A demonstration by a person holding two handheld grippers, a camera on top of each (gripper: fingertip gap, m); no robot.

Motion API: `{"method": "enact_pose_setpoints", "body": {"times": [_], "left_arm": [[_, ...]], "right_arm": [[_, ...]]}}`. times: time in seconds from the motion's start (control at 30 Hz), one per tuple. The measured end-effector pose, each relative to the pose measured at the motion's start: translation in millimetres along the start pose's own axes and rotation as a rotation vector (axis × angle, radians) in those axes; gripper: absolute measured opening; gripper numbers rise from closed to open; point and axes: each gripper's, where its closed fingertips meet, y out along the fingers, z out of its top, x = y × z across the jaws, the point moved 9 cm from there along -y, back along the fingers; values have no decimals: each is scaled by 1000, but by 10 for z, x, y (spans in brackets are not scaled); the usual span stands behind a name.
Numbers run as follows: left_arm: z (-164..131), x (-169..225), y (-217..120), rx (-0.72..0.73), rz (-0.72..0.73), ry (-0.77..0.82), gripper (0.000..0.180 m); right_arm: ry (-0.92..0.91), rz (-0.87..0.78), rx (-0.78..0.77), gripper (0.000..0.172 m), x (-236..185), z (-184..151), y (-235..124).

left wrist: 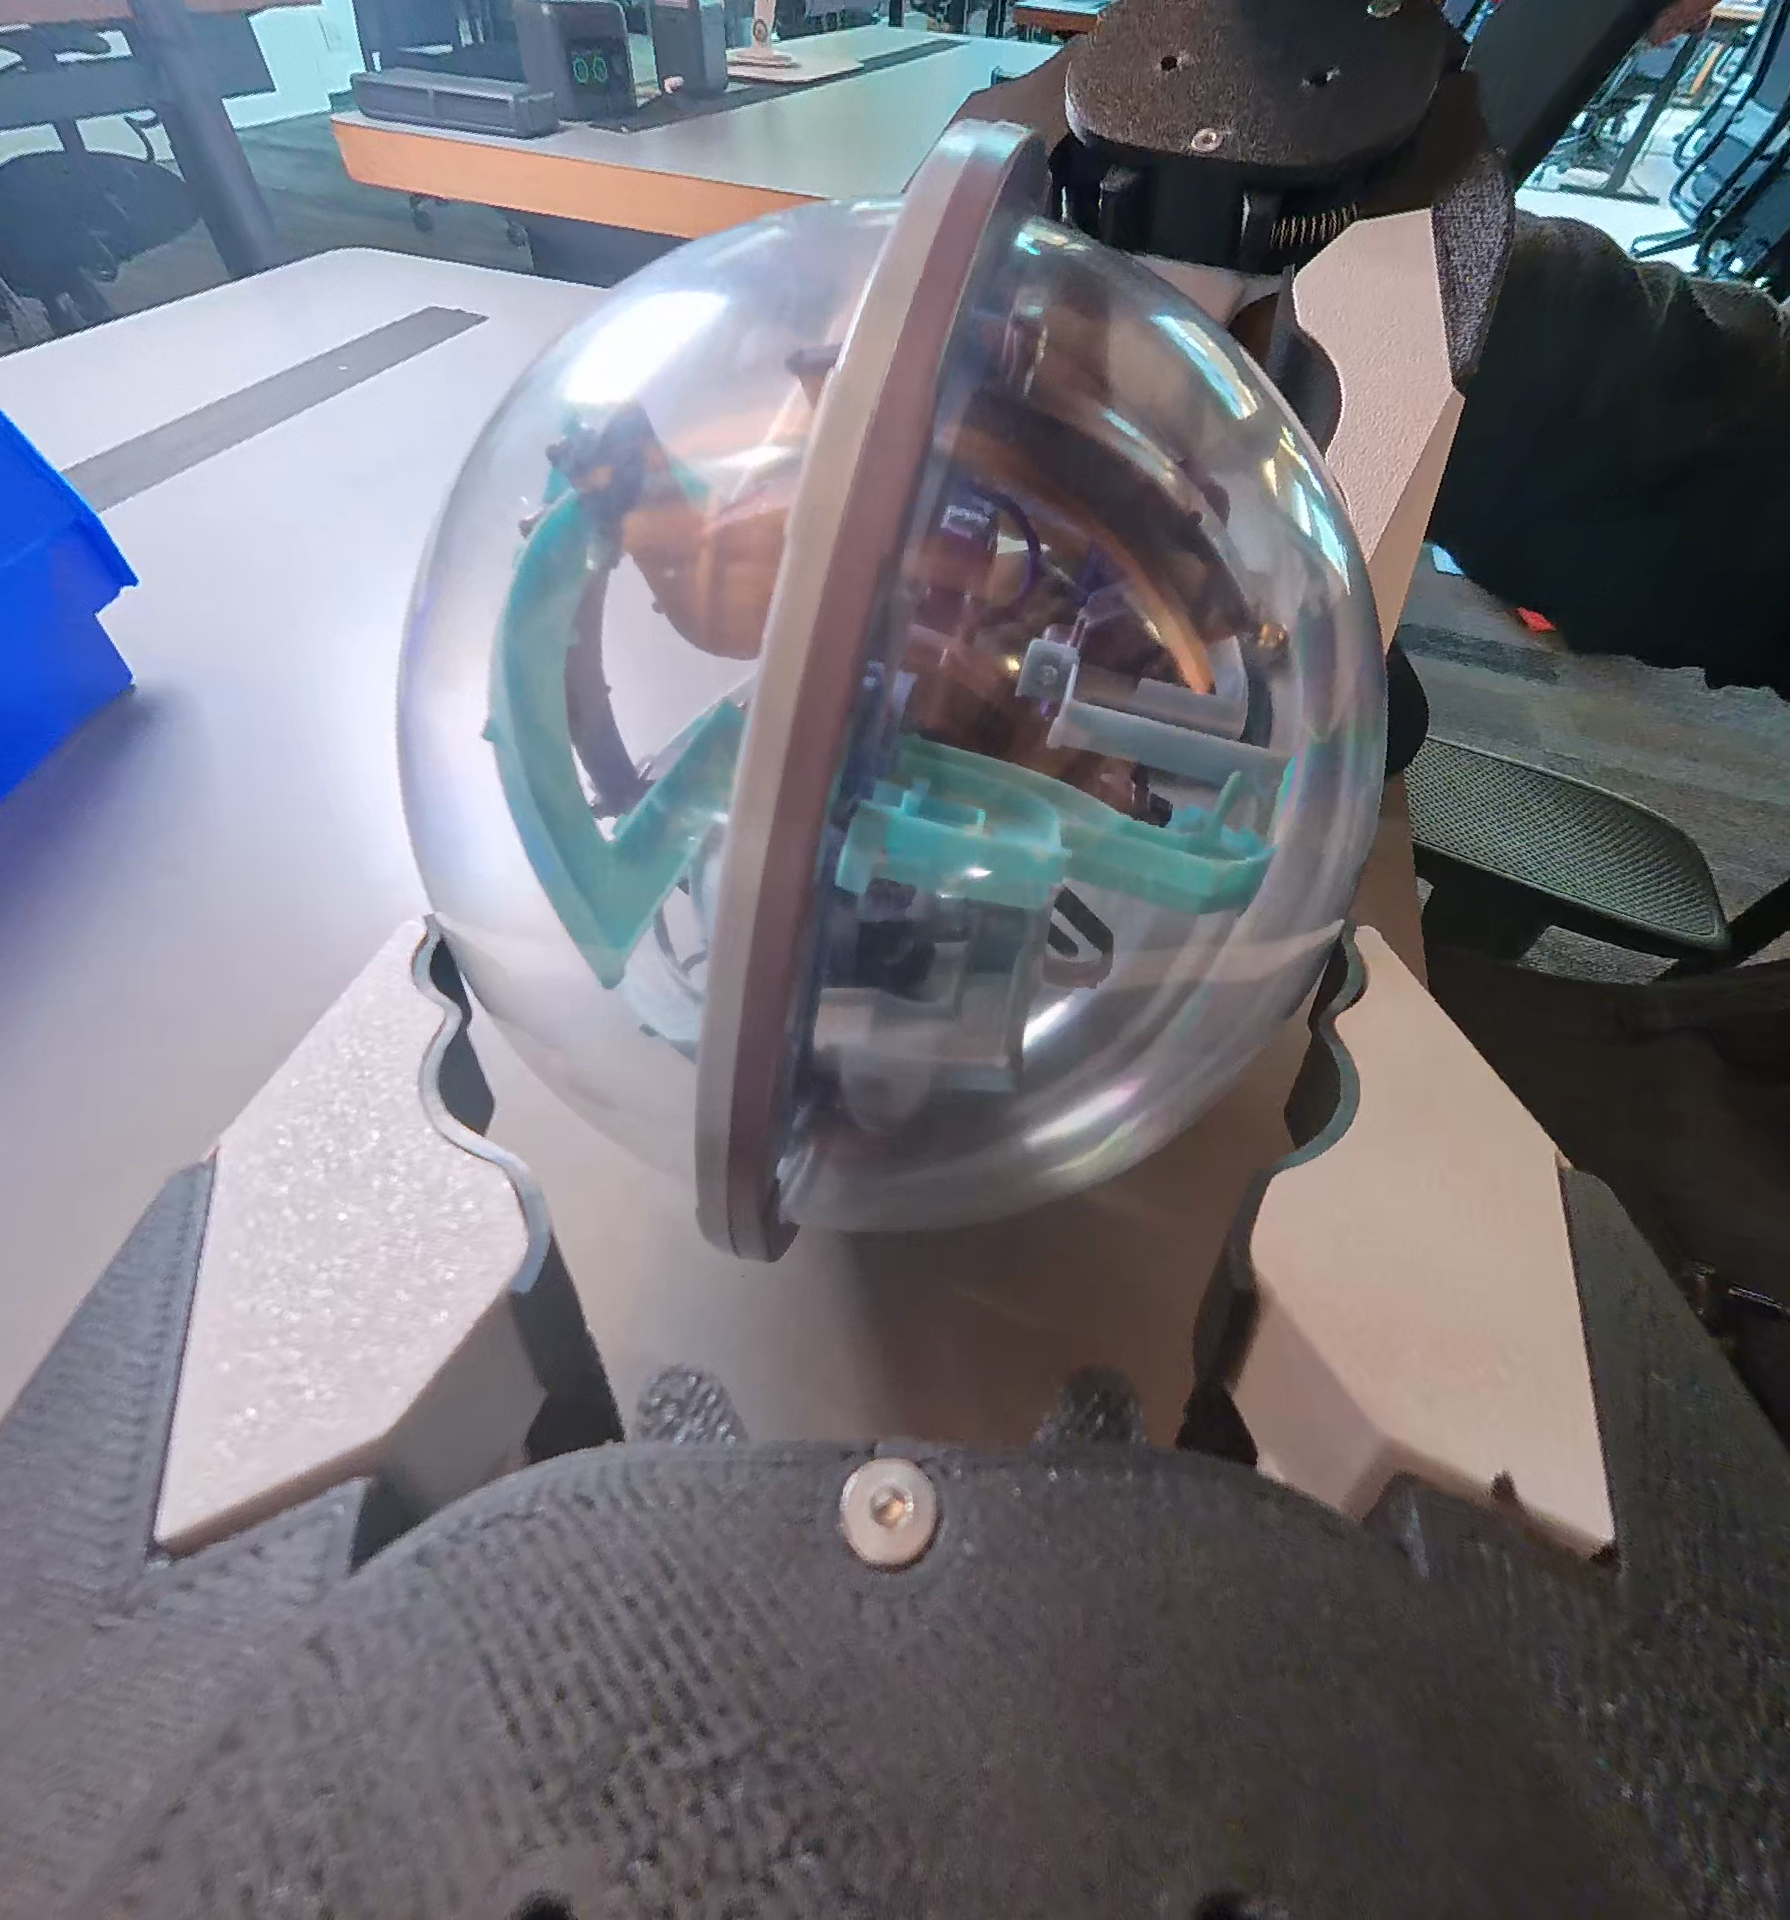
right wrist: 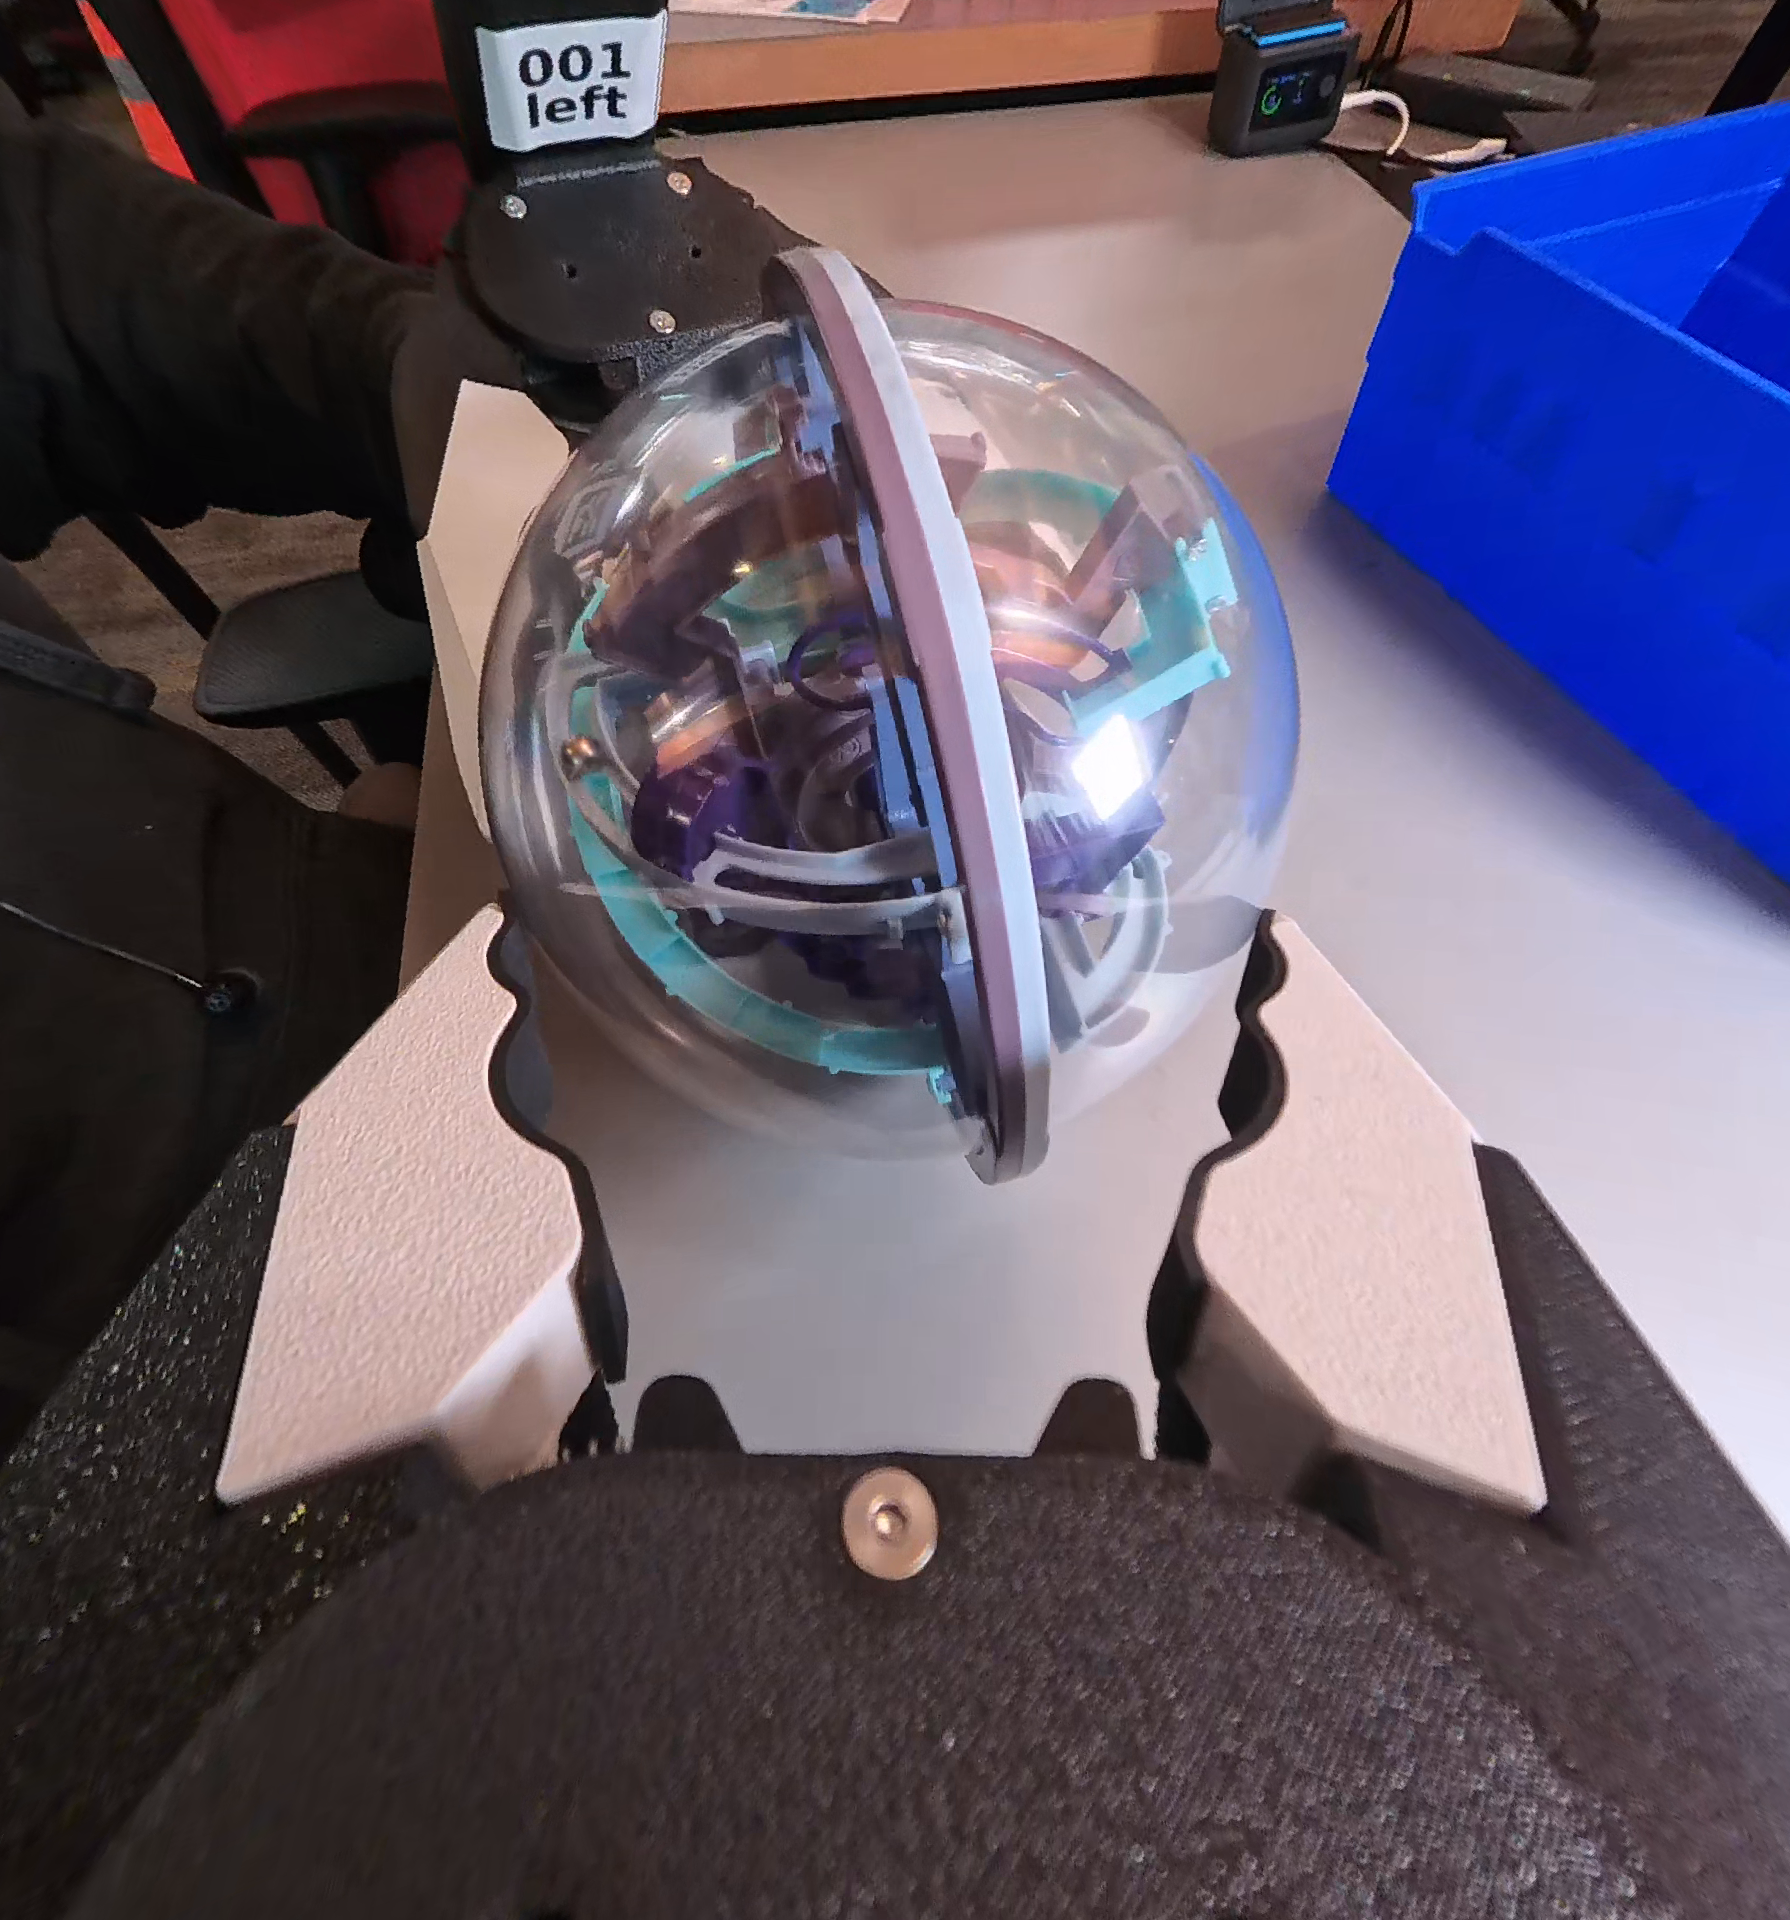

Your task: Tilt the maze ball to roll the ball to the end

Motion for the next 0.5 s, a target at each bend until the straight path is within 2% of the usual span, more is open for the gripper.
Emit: {"method": "enact_pose_setpoints", "body": {"times": [0.5], "left_arm": [[18, 11, 7, -17, -21, -75, 155]], "right_arm": [[56, 26, -31, 131, 13, 22, -5]]}}
